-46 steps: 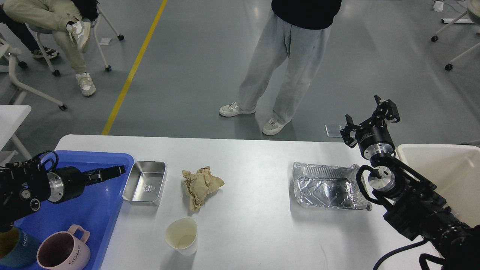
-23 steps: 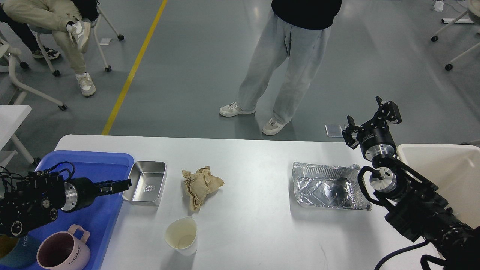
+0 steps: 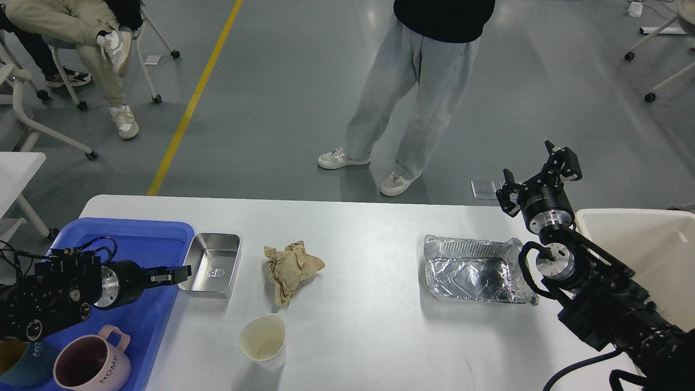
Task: Tidy desktop
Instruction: 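Move the left gripper over the blue tray toward the steel tin, then grasp the steel tin with the left gripper and drag it into the blue tray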
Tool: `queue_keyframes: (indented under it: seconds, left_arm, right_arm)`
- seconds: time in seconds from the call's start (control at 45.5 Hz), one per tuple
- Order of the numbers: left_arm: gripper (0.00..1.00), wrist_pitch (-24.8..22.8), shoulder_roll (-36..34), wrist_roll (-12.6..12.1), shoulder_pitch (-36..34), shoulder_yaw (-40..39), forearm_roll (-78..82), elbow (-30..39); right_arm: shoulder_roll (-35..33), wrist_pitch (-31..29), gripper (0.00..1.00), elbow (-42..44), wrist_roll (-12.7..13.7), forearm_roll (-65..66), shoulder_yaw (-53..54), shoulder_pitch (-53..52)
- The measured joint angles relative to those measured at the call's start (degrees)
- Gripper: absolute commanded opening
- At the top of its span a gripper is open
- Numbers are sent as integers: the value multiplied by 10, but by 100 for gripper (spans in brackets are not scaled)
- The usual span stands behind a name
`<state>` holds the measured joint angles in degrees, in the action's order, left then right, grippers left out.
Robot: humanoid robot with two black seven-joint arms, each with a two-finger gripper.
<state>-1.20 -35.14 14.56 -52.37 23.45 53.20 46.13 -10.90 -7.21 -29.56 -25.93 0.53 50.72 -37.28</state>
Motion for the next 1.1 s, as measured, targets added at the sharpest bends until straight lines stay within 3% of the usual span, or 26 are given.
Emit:
queue_keyframes:
  seconds: [0.308, 0.44, 0.593, 0.615, 0.703, 1.099]
  left_arm:
    - [43, -1, 10, 5, 0, 0, 1, -3]
    - [26, -1, 10, 9, 0, 4, 4, -3]
    - [16, -2, 10, 44, -4, 25, 6, -3]
    - [11, -2, 10, 48, -5, 26, 7, -3]
    - [3, -2, 9, 56, -6, 30, 9, -2]
    - [0, -1, 7, 102, -10, 41, 12, -1]
  right_arm:
    - [0, 0, 100, -1, 0, 0, 0, 2]
    - [0, 0, 100, -1, 0, 0, 0, 2]
    - [-1, 0, 100, 0, 0, 0, 0, 2]
    - [-1, 0, 100, 0, 0, 0, 0, 2]
    - [-3, 0, 100, 0, 0, 0, 0, 2]
    - [-6, 0, 100, 1, 0, 0, 0, 3]
